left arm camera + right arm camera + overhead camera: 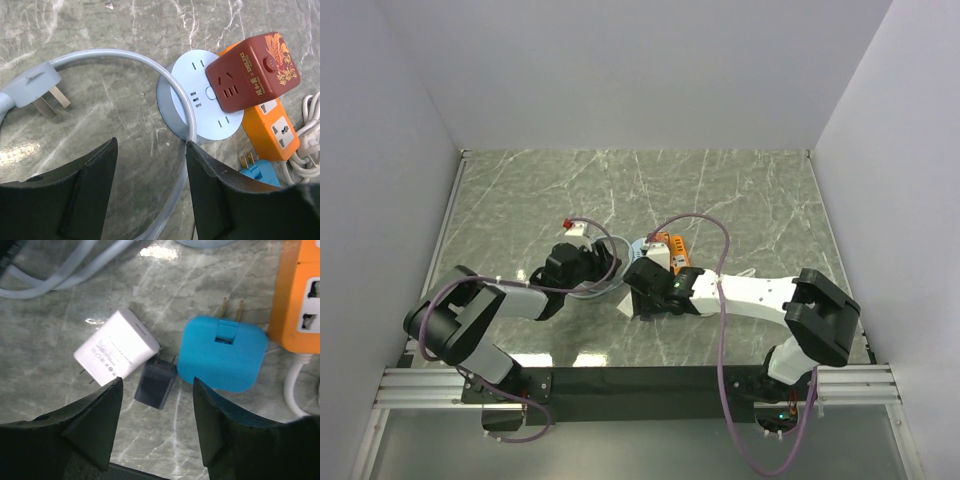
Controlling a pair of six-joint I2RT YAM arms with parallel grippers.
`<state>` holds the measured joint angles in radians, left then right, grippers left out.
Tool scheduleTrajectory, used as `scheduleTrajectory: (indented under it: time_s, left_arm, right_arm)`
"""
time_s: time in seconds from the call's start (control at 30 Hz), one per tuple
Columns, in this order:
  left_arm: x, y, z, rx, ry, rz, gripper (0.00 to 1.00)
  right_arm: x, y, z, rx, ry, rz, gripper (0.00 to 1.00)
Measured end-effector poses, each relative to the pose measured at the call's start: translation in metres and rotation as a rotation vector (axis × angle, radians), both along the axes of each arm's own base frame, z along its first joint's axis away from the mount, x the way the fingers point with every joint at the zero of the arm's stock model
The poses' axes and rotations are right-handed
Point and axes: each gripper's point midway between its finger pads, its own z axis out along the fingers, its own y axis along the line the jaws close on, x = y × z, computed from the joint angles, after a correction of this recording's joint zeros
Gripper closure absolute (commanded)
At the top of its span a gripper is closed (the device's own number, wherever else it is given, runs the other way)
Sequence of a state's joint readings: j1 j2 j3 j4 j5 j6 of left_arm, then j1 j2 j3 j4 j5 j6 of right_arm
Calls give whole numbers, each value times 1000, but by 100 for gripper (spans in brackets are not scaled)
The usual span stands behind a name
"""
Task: Insert the plug
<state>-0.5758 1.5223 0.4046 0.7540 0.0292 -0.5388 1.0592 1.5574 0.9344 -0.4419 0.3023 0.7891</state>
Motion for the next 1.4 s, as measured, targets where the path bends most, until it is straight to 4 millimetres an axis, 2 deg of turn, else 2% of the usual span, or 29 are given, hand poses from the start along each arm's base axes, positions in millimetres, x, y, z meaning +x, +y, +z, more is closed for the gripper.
scheduleTrajectory:
  time_s: [0.2,0.33,0.47,0.7,0.83,0.93,1.17,1.27,1.4]
  left_arm:
    - [-6,-7,-9,4,16,-41,34]
    - [-11,-14,-11,28,5,-74,33]
    - [-15,-21,-10,42,-11,-102,32]
    - [-12,-26,-16,77,-7,-106,33]
    - [-10,-27,-26,108,21,-95,37]
    - [-5,-24,-27,127,25,-67,44]
    - [-3,-18,-31,144,37,-32,51]
    - [0,-15,-31,150,43,-1,56]
    - [6,-8,-32,162,56,57,53]
  right_arm:
    - [-1,7,1,40,7,-6,43]
    - [-3,9,-3,44,23,-1,44]
    - [-6,8,-16,13,54,2,44]
    - [-8,9,-17,19,71,6,47]
    - [-11,11,-19,26,87,15,52]
    - [-13,11,-24,20,104,20,55]
    - [-13,14,-24,37,114,21,73]
    - [-11,14,-24,40,113,19,77]
    - [-7,11,-22,40,105,20,78]
